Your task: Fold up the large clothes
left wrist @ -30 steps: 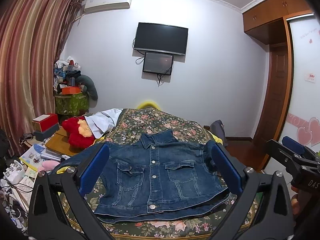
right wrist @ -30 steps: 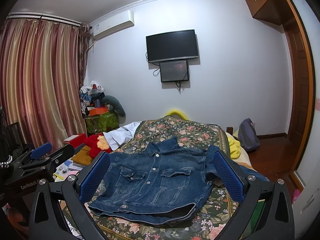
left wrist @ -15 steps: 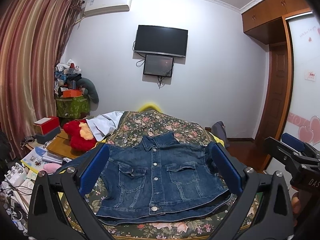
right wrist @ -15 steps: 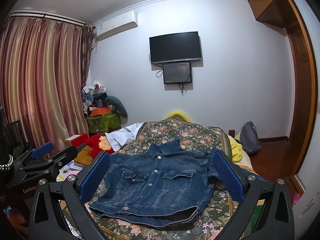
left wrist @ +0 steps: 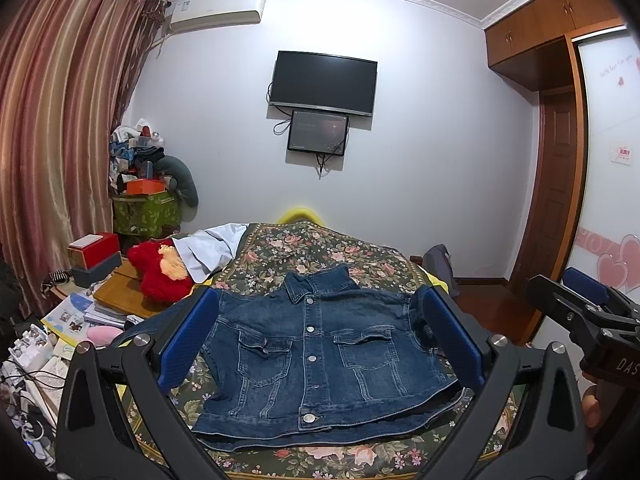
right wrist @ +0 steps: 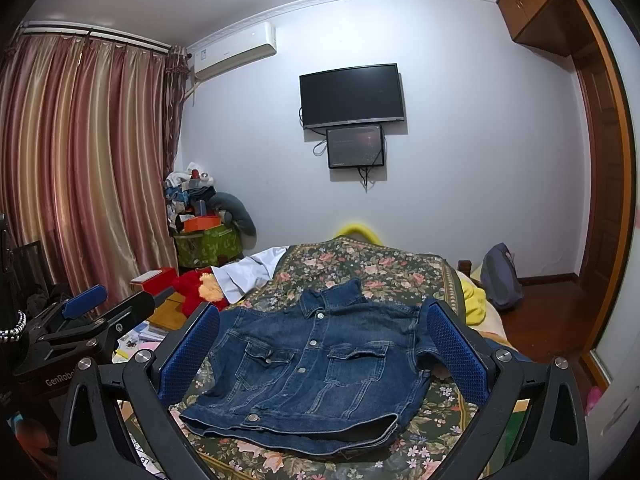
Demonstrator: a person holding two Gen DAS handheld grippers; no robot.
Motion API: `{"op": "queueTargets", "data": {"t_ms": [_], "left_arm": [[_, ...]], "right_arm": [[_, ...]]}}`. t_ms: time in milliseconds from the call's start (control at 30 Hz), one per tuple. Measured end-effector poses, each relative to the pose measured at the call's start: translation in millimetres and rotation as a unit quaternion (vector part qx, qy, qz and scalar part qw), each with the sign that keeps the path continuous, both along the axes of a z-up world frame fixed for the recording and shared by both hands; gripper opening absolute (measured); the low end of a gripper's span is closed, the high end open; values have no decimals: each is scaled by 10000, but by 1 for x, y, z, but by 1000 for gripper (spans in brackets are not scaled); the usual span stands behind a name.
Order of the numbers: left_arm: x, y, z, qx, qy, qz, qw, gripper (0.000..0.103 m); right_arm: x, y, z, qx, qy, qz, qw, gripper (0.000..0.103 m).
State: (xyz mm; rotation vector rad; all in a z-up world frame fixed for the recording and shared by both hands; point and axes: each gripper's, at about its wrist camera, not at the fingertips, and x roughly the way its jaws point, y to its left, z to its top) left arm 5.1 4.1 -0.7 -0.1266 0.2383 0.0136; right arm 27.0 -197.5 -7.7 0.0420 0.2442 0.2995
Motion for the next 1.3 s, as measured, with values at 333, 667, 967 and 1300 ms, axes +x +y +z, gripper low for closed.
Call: {"op": "queueTargets", "data": {"t_ms": [333, 667, 967, 1300], "left_arm": [[0, 0, 1, -22, -29, -22, 10000, 103], [-2, 2, 2, -30, -56, -26, 10000, 103], [2, 2, 1, -32, -11, -61, 10000, 103], [39, 20, -15, -23, 298, 239, 9993, 103]], "right_arm": [[0, 0, -1, 6, 1, -7, 10000, 103], [1, -1, -2, 2, 7, -4, 10000, 103], [1, 1, -3, 8, 23, -2, 10000, 103], [35, 21, -14, -54, 385, 132, 9992, 103]]}}
